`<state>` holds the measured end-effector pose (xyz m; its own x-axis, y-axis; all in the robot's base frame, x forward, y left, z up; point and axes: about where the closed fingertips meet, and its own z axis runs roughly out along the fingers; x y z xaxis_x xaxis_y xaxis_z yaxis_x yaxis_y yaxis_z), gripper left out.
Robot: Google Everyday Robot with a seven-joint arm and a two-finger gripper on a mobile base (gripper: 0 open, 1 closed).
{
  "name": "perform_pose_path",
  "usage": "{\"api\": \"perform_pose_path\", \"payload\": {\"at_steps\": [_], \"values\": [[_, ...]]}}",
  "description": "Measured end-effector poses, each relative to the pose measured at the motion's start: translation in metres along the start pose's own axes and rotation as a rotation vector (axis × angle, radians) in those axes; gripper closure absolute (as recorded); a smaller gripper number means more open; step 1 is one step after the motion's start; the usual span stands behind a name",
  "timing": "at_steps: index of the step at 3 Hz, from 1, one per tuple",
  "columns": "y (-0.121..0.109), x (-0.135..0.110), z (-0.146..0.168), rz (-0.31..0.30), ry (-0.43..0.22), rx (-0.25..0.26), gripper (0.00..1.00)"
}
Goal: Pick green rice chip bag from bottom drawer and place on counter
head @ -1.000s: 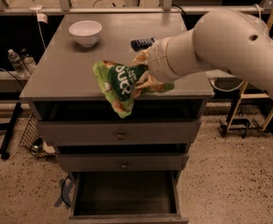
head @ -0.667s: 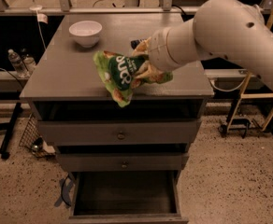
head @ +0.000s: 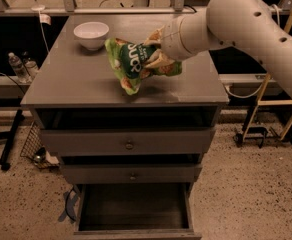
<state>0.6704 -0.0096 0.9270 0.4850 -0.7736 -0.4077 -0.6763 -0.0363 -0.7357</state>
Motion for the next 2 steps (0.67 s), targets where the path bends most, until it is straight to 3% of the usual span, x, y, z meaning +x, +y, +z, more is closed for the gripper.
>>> {"api": "perform_pose_path", "payload": {"at_steps": [1,2], "values": [[-0.0145,0.0175,0.0199,0.036,-0.014,0.015,1.00],[-0.0155,0.0171,0.0213,0.037,-0.017,0.016,0.85]]}}
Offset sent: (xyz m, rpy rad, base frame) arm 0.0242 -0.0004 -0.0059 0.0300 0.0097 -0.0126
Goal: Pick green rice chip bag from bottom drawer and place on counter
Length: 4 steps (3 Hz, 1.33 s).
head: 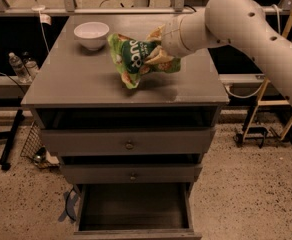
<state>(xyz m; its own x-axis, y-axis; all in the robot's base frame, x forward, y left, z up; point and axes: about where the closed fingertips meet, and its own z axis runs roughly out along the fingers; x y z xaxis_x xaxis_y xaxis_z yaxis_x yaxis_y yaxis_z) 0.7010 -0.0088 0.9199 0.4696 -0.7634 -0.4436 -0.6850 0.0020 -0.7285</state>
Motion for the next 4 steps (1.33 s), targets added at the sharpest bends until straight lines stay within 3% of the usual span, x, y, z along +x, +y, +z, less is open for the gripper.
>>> {"api": "perform_pose_path", "payload": {"at_steps": [3,4], "values": [[0.0033,-0.0028,0.0059,-0.001,-0.007,-0.009,0.16],[0.0044,-0.0038,0.0079,-0.002,-0.009,-0.012,0.00]]}}
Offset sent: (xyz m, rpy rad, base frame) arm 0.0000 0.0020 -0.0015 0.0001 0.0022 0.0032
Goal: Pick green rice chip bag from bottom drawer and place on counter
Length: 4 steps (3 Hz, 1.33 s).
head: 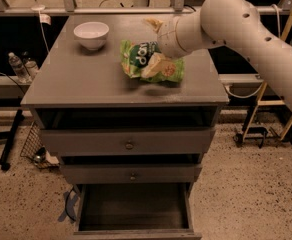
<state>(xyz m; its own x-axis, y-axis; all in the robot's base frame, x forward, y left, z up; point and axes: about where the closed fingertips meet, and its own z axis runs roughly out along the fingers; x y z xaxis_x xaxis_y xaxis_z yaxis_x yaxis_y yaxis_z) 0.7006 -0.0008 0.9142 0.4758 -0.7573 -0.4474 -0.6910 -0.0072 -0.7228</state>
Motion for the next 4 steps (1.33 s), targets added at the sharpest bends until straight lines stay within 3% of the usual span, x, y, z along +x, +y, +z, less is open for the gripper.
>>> {"api": "perform_pose_path", "payload": {"at_steps": [2,3,4], "values": [[0.002,0.008,-0.006,0.004,0.036,-0.011,0.00],[0.001,0.037,-0.027,0.048,0.110,-0.020,0.00],[-0.008,0.070,-0.056,0.090,0.183,0.006,0.00]]}}
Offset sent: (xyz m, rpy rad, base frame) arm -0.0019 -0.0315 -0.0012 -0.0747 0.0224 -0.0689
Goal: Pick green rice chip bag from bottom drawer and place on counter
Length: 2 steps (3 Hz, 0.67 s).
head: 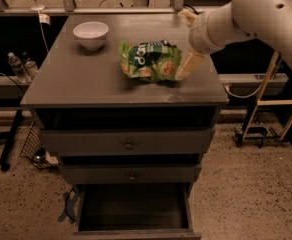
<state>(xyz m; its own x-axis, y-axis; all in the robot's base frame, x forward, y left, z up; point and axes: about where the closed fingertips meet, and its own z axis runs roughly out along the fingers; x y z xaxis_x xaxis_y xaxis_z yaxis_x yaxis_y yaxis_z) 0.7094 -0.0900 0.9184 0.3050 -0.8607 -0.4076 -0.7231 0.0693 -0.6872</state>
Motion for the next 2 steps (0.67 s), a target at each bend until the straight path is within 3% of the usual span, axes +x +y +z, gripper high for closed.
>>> {"api": "perform_pose_path", "payload": {"at_steps": [2], "values": [[-0.026,0.072,-0.058,0.101,0.056,0.140,0.00]]}}
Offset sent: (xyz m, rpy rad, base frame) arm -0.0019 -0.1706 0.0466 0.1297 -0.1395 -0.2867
